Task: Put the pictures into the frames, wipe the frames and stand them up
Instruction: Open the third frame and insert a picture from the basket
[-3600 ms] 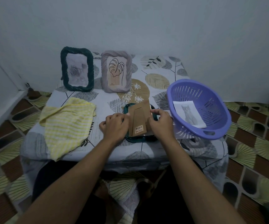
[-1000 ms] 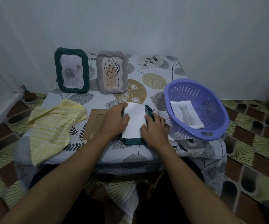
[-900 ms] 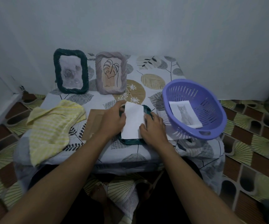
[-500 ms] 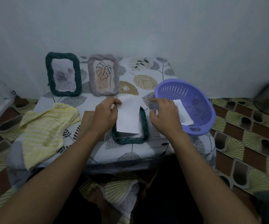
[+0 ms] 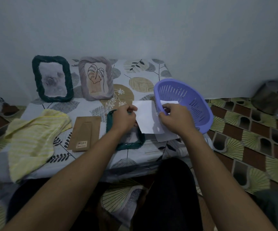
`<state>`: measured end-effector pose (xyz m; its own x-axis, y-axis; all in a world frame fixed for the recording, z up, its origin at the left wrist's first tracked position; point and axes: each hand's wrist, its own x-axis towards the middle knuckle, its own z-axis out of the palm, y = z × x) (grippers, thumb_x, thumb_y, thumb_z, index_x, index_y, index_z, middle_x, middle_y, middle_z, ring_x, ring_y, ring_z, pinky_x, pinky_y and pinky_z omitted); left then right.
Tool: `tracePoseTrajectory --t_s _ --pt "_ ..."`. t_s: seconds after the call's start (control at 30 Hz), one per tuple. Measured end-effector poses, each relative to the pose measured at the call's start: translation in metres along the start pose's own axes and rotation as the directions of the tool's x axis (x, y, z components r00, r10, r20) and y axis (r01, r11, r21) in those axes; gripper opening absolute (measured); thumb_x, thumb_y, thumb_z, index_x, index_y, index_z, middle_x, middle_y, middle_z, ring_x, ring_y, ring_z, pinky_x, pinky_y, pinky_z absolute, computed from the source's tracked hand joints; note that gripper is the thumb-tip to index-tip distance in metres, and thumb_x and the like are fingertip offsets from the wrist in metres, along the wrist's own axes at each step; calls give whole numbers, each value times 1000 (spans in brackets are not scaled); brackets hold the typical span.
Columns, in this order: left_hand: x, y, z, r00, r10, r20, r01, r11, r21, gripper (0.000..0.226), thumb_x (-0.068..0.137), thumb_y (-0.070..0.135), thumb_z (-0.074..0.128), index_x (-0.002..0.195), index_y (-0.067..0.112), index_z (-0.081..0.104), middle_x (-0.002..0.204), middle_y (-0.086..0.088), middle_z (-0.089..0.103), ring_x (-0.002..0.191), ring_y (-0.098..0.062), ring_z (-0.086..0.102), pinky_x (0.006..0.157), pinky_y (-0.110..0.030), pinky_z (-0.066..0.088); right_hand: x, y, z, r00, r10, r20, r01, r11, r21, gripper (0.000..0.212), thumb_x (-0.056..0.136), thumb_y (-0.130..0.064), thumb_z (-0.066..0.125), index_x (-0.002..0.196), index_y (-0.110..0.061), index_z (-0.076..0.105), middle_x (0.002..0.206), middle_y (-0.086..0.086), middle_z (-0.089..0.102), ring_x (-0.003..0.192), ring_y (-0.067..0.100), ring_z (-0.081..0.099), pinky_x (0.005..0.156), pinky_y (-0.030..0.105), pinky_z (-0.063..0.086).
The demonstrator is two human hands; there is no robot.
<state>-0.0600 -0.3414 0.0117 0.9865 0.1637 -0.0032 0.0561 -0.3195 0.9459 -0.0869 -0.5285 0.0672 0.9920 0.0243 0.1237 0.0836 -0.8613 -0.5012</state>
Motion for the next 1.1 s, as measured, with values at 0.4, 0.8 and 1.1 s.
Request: tracePoseTrajectory --t_s 0.4,0.8,1.1 --pt "1 10 50 977 -150 151 150 989 8 20 91 -8 57 85 11 52 85 -16 59 57 -22 60 40 -23 48 5 -1 2 999 -29 31 29 1000 -1 29 92 -28 55 107 -8 69 101 12 72 91 33 64 81 46 55" --pt "7 12 46 985 -170 22 171 985 -27 17 88 -3 67 85 9 55 83 -19 67 52 -19 64 41 -24 51 0 -3 7 988 -28 151 24 999 24 40 96 -33 59 131 -15 63 120 7 70 109 30 63 92 48 53" --pt "8 31 44 973 -167 162 206 941 -269 23 98 22 57 99 2 68 87 -15 73 64 -20 67 63 -30 58 34 14 5 981 159 107 -157 987 -21 24 91 -15 48 87 -9 70 89 13 67 85 36 60 71 39 51"
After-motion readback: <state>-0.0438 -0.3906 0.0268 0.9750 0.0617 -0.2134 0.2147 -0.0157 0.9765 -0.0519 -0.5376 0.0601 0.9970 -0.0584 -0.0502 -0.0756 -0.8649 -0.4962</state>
